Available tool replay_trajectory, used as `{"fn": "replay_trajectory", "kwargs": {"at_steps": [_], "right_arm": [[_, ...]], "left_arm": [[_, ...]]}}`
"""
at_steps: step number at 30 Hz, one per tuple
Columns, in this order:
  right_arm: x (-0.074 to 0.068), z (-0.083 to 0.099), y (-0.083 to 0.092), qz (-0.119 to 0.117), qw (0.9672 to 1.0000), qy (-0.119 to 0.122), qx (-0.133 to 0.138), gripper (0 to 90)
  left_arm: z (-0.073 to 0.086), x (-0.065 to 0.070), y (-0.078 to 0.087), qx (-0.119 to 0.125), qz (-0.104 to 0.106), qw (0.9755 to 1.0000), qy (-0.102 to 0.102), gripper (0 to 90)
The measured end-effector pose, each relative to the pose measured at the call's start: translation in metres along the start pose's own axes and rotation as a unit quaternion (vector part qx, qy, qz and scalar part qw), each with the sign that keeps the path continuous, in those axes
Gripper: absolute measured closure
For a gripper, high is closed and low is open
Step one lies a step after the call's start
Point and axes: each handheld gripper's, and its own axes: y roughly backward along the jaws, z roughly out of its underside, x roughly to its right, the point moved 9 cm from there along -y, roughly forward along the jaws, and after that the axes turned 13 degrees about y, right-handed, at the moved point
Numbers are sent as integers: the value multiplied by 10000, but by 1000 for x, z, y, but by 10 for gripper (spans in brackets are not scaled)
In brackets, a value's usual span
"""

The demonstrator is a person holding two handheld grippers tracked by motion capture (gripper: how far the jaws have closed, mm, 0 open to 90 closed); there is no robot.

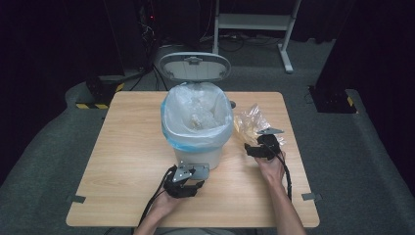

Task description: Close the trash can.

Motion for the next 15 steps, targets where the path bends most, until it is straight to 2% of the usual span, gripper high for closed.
{"fn": "replay_trajectory", "kwargs": {"at_steps": [10,15], "right_arm": [[2,11,-10,-12,9997,-40,-231,330],[3,14,-12,24,9996,-10,-298,404]], "left_arm": [[0,1,0,-3,46,10000,27,424],[0,1,0,-1,47,10000,29,424]]}}
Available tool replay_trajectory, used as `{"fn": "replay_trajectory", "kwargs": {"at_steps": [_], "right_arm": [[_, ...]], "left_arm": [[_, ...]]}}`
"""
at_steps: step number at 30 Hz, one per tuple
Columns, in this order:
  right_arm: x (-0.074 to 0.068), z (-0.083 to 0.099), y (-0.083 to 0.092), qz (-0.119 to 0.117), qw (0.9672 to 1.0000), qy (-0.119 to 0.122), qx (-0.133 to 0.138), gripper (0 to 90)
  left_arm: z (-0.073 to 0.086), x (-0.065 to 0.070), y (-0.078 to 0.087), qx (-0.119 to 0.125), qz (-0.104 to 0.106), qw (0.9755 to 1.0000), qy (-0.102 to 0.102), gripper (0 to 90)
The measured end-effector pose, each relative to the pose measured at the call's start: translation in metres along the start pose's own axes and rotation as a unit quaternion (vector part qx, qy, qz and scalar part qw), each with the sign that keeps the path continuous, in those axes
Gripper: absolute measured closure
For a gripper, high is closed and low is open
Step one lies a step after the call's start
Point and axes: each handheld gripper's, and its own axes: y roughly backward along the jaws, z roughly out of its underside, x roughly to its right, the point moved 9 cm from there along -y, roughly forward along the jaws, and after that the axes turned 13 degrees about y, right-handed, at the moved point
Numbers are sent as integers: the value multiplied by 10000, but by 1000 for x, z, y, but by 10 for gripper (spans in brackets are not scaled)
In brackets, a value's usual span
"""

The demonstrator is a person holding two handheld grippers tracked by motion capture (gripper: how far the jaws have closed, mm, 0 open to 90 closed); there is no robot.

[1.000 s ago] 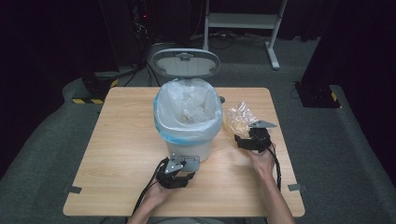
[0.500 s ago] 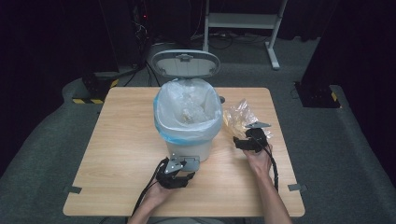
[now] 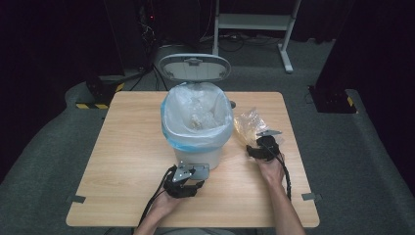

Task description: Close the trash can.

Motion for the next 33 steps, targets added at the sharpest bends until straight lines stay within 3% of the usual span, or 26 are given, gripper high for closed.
{"fn": "replay_trajectory", "kwargs": {"at_steps": [6,7,20,33], "right_arm": [[0,0,1,68,10000,60,0,499],[-2,-1,1,81,9999,89,-17,557],[-2,-1,4,116,9997,207,-84,835],[-5,-6,17,21,9996,292,58,881]], "left_arm": [[0,0,0,1,3,10000,6,424],[0,0,0,-1,1,10000,3,424],[0,0,0,6,7,10000,13,424],[0,0,0,-1,23,10000,15,424]]}}
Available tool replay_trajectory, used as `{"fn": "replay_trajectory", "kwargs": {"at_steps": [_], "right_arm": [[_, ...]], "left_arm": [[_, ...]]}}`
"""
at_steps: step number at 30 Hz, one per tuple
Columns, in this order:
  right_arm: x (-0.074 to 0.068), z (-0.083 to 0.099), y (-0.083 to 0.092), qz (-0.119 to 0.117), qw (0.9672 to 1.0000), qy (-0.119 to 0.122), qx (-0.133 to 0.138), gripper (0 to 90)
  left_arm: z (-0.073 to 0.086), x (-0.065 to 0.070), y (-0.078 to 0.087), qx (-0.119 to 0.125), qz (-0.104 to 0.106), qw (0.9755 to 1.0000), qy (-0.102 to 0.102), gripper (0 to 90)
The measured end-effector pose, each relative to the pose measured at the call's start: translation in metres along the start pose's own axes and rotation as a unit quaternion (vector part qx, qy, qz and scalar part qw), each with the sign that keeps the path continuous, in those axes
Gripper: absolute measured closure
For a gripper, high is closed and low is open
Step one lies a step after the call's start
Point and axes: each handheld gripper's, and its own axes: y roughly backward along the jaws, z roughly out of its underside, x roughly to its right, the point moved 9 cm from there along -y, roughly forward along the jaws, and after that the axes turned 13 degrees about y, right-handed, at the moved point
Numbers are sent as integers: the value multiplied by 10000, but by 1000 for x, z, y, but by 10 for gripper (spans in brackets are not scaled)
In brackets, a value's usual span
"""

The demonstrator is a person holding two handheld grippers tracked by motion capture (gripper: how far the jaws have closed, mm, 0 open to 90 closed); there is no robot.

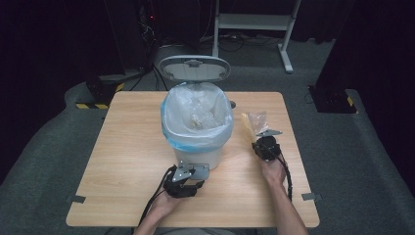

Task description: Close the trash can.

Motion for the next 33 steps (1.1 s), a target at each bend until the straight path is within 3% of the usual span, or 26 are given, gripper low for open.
{"fn": "replay_trajectory", "kwargs": {"at_steps": [8,17,33], "right_arm": [[-3,-7,18,-144,9997,43,206,883],[-9,-14,50,-591,9964,-100,598,884],[-20,-26,87,-1027,9912,-103,825,884]], "left_arm": [[0,0,0,0,-20,10000,-31,424],[0,-1,0,3,-48,10000,-45,424],[0,-1,0,4,-37,10000,-41,424]]}}
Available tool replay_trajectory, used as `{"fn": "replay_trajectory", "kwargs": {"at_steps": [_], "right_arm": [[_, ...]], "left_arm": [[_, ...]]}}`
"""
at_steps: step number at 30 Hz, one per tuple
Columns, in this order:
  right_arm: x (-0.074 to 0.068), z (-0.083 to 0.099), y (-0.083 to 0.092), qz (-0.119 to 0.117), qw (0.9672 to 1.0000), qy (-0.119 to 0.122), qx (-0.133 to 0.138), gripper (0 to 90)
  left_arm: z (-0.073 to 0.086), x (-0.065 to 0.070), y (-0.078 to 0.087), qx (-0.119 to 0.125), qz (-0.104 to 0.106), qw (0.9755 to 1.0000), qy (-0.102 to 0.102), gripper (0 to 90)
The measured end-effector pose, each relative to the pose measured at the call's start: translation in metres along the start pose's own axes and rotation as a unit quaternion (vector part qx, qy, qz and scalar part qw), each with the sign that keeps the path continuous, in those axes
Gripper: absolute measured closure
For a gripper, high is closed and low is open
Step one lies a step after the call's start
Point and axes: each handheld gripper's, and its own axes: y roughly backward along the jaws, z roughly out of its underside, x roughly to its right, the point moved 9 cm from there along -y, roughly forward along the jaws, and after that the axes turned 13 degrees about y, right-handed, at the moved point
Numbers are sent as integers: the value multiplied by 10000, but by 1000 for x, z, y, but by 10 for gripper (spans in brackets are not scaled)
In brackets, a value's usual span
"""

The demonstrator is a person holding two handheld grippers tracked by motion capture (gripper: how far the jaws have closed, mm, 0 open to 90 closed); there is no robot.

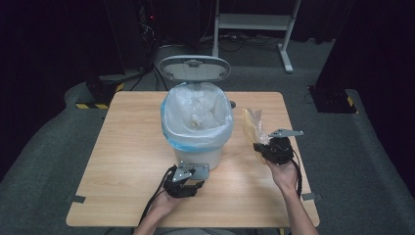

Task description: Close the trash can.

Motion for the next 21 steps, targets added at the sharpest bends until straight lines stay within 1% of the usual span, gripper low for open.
{"fn": "replay_trajectory", "kwargs": {"at_steps": [6,12,17,21], "right_arm": [[-2,-4,6,-71,9999,-20,91,885],[-6,-11,15,-93,9998,69,145,885],[-10,-16,22,-159,9996,96,199,884],[-12,-21,27,-201,9994,178,234,885]], "left_arm": [[0,0,0,-5,17,10000,15,425],[0,0,0,-4,2,10000,-8,424],[0,0,0,-4,4,10000,-6,424],[0,0,0,-3,4,10000,-4,424]]}}
